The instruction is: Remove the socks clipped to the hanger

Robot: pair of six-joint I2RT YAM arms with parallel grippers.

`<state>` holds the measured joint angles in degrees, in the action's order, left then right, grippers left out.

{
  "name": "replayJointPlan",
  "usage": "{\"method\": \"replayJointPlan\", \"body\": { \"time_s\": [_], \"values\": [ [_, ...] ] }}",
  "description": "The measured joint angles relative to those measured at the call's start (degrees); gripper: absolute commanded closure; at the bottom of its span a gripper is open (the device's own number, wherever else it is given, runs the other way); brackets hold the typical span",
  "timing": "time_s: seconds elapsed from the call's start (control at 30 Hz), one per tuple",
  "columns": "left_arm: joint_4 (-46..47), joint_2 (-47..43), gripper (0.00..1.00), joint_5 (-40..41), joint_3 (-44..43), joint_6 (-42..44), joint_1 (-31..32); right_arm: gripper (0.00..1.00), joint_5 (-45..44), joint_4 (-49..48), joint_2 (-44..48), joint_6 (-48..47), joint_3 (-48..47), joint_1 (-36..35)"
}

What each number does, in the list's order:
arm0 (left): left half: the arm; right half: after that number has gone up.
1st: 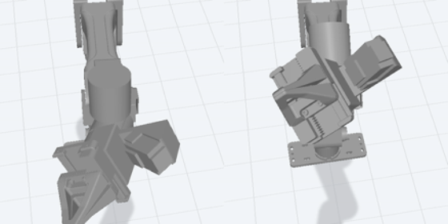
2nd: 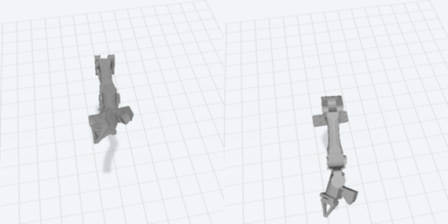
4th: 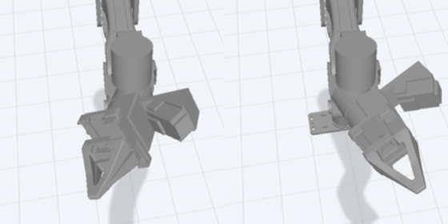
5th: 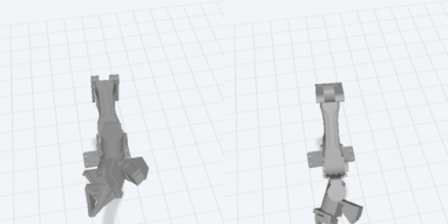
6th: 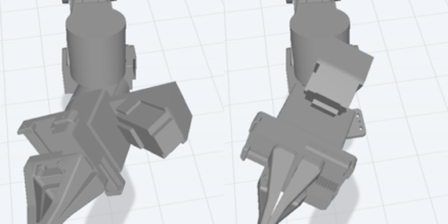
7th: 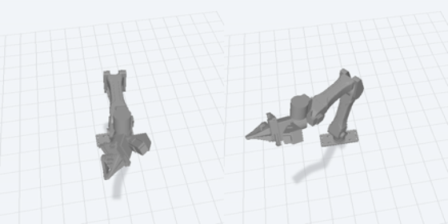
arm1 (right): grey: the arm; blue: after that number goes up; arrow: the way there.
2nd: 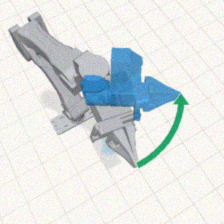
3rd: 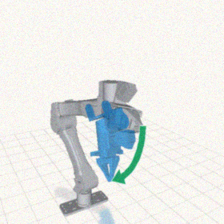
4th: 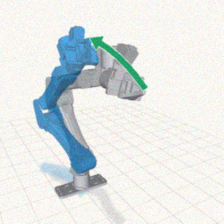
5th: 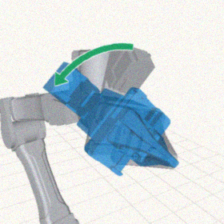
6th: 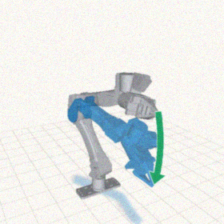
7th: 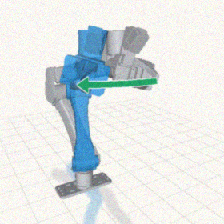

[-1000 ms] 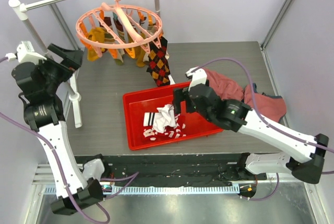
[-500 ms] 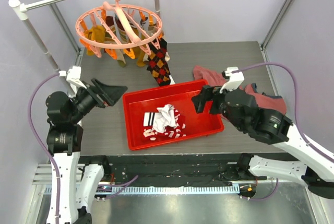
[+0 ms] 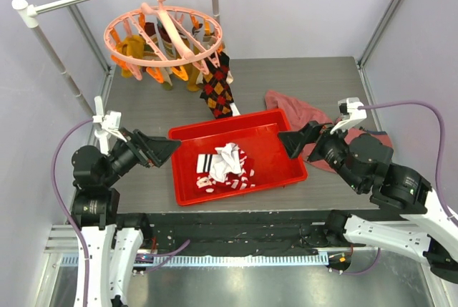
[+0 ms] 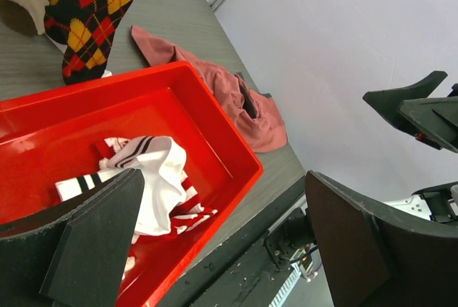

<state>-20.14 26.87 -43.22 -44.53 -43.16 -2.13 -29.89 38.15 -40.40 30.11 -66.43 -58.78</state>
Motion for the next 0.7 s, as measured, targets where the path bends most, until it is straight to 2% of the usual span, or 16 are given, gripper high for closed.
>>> {"method": "replayJointPlan", "body": {
  "time_s": [0.7],
  "values": [
    [0.2,-1.8,0.00,-0.5,0.0,-0.2,0.0,0.00,0.4,-1.3,0.3,0.6,2.1,0.0]
  ]
}}
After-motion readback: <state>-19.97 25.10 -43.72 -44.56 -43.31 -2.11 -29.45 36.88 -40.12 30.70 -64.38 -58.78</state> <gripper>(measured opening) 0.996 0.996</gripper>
